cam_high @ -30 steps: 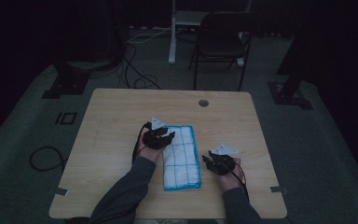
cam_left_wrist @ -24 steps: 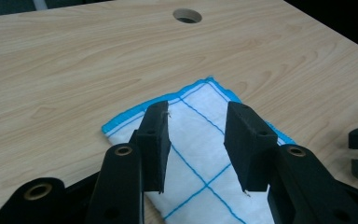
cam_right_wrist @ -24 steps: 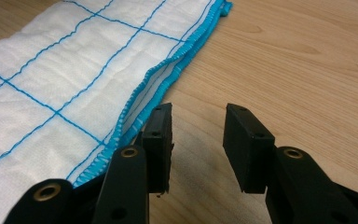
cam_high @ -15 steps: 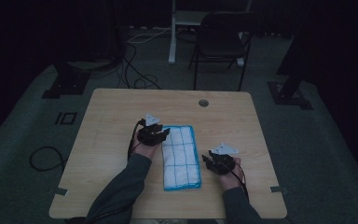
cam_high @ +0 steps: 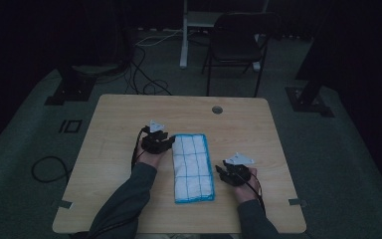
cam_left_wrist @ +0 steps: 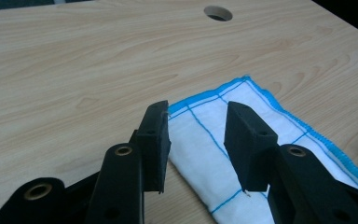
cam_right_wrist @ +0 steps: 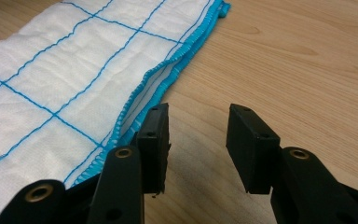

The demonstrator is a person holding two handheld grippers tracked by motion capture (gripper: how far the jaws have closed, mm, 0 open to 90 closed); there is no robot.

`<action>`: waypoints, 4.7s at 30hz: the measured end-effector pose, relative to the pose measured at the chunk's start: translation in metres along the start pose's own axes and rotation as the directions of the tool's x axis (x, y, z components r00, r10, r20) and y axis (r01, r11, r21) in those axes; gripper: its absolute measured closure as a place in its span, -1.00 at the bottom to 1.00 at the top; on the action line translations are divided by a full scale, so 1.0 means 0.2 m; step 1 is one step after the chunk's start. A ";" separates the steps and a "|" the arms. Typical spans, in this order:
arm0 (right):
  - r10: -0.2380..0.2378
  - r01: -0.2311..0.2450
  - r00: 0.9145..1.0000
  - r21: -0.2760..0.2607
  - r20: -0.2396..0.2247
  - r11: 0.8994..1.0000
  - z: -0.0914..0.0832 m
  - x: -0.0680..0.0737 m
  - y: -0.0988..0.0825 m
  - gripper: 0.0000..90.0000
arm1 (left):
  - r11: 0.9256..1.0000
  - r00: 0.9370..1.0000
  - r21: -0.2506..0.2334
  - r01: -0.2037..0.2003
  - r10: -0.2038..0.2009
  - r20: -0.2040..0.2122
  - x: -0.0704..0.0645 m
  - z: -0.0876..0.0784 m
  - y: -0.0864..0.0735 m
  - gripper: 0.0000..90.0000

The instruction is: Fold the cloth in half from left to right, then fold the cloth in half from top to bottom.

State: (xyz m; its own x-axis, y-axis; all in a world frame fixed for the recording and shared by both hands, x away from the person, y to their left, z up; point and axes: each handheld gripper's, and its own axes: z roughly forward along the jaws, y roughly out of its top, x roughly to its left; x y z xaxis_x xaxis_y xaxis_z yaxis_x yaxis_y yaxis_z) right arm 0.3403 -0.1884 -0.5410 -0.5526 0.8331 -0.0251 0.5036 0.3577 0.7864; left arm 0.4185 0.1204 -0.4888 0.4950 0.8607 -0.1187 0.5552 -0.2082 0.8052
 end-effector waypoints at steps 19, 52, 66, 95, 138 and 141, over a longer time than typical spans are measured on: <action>0.013 -0.013 1.000 -0.007 -0.005 1.000 0.01 0.00 0.05 0.13 | 0.999 0.999 0.031 0.027 -0.026 -0.028 0.10 0.05 -0.07 0.33; -0.018 0.018 0.999 0.009 -0.034 1.000 0.25 -0.02 0.25 0.15 | 0.986 0.998 0.165 0.033 -0.040 0.040 0.08 0.26 -0.09 0.26; 0.001 0.000 0.999 0.038 -0.036 0.999 0.38 -0.09 0.34 0.19 | 0.979 0.999 0.199 0.032 -0.040 0.034 0.07 0.34 -0.02 0.50; 0.096 -0.090 0.994 0.101 -0.050 0.991 0.54 -0.14 0.42 0.51 | 0.975 0.999 0.222 -0.032 0.026 0.031 -0.02 0.41 0.02 0.55; 0.107 -0.103 0.991 0.052 -0.085 0.993 0.46 -0.18 0.49 0.88 | 0.984 0.995 0.147 -0.097 0.095 0.020 -0.08 0.34 0.13 0.87; 0.106 -0.103 0.991 0.046 -0.082 0.994 0.45 -0.18 0.49 0.88 | 0.985 0.995 0.139 -0.097 0.096 0.020 -0.09 0.33 0.15 0.87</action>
State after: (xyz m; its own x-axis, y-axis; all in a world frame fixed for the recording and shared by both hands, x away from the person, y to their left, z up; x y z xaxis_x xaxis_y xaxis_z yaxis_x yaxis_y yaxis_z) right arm 0.4693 -0.1455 -0.5183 -0.5486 0.8289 0.1093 0.5874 0.2892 0.7558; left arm 0.4706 0.0682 -0.5020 0.5589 0.8275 -0.0527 0.5920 -0.3537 0.7242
